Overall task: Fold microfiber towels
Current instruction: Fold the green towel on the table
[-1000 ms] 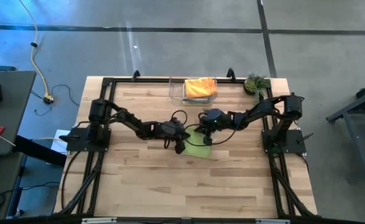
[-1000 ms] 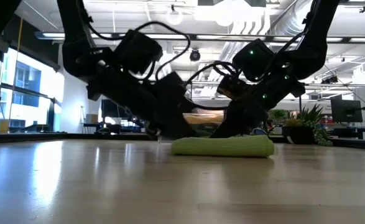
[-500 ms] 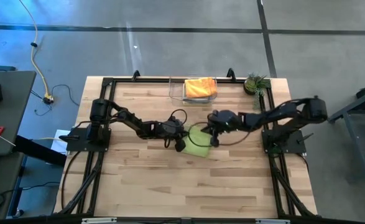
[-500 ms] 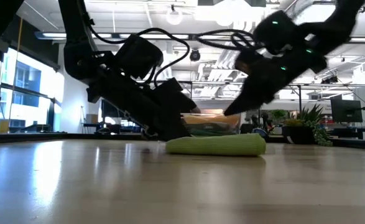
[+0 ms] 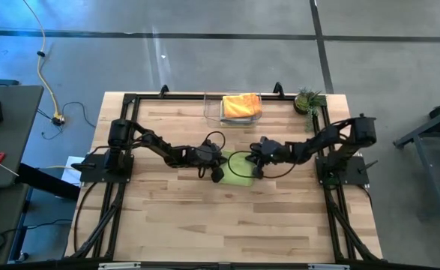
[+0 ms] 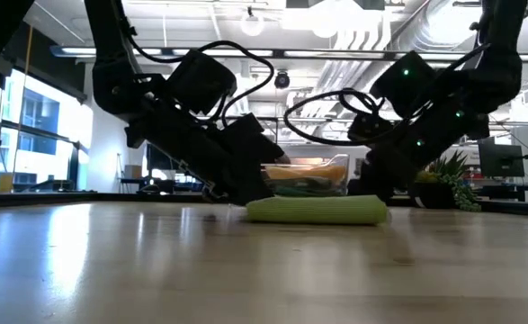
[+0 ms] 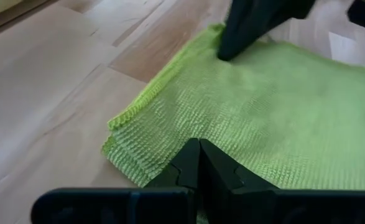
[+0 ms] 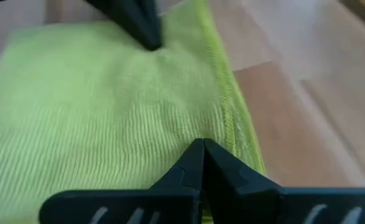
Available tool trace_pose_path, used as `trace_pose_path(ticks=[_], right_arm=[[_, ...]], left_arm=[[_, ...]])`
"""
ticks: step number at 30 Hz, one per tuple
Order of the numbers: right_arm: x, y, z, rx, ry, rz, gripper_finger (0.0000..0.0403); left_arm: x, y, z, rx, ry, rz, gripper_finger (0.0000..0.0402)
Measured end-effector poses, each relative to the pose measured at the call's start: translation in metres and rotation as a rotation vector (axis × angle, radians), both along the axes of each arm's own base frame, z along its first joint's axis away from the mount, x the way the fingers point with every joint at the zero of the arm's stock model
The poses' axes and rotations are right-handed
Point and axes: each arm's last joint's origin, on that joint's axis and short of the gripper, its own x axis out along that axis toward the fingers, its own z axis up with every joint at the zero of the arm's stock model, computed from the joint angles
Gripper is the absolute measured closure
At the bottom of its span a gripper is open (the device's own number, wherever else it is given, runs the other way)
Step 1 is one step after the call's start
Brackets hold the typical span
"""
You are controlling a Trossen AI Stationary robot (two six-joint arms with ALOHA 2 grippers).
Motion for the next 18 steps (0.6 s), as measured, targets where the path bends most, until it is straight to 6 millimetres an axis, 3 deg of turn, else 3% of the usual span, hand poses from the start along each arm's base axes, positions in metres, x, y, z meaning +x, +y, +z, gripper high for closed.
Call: trace_pose_path(ticks=[11, 18], right_arm=[[-0.005, -0.029, 0.001, -0.025, 0.002, -0.056, 0.0403], [-0.004, -0.034, 0.002, -0.054, -0.012, -0.068, 0.0403]], left_arm=[[-0.002, -0.001, -0.002, -0.018, 0.044, -0.021, 0.0402], [-0.011, -0.002, 0.019, 0.043, 0.138, -0.075, 0.0401]])
